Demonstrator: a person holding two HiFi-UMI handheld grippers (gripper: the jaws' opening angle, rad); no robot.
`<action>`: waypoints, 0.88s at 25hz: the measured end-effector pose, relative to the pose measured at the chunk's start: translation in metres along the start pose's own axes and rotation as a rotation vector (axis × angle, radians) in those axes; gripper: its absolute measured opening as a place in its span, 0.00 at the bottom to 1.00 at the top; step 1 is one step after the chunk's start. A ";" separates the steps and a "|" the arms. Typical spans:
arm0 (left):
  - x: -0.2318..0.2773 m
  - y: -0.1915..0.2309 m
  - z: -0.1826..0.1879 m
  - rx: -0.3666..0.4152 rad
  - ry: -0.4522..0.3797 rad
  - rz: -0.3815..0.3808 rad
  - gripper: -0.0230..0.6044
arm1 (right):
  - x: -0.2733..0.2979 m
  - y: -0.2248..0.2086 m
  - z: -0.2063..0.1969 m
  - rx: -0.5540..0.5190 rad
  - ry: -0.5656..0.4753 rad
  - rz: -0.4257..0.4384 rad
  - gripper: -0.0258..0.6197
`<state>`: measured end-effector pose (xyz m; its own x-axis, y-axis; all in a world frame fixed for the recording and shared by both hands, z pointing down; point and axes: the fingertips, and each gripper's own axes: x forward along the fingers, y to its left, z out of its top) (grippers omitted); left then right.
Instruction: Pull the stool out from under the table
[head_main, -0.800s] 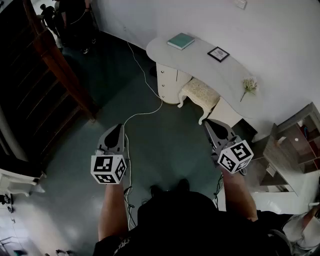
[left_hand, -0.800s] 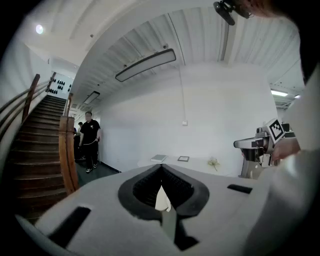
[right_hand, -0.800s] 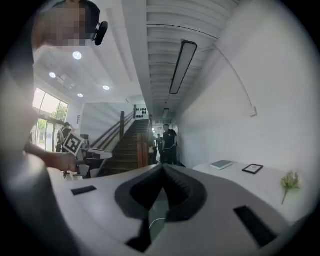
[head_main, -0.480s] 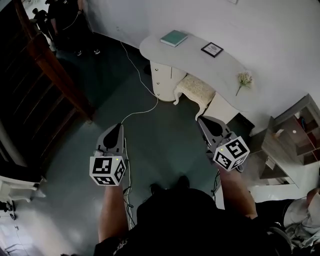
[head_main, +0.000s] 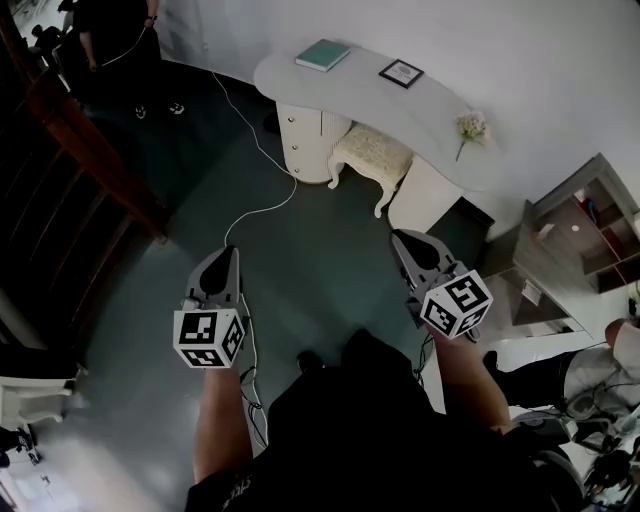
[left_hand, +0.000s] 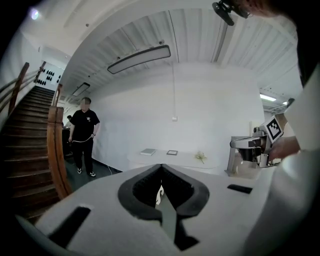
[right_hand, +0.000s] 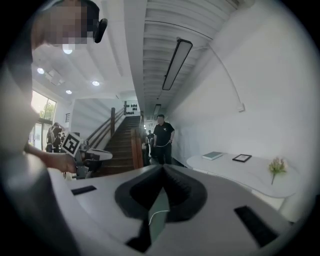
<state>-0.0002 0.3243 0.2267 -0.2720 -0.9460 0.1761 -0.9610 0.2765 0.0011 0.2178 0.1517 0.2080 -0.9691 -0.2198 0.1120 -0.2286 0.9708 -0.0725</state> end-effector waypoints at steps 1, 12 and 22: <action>0.000 -0.002 -0.005 -0.005 0.009 -0.015 0.05 | -0.003 0.002 -0.006 0.008 0.011 -0.010 0.05; 0.028 -0.014 -0.023 -0.015 0.049 -0.115 0.05 | 0.011 -0.001 -0.035 0.081 0.046 -0.023 0.05; 0.093 -0.001 -0.021 0.002 0.113 -0.124 0.05 | 0.088 -0.043 -0.028 0.109 0.043 0.044 0.05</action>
<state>-0.0238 0.2397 0.2639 -0.1442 -0.9478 0.2843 -0.9870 0.1584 0.0277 0.1450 0.0928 0.2486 -0.9741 -0.1706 0.1485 -0.1968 0.9628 -0.1849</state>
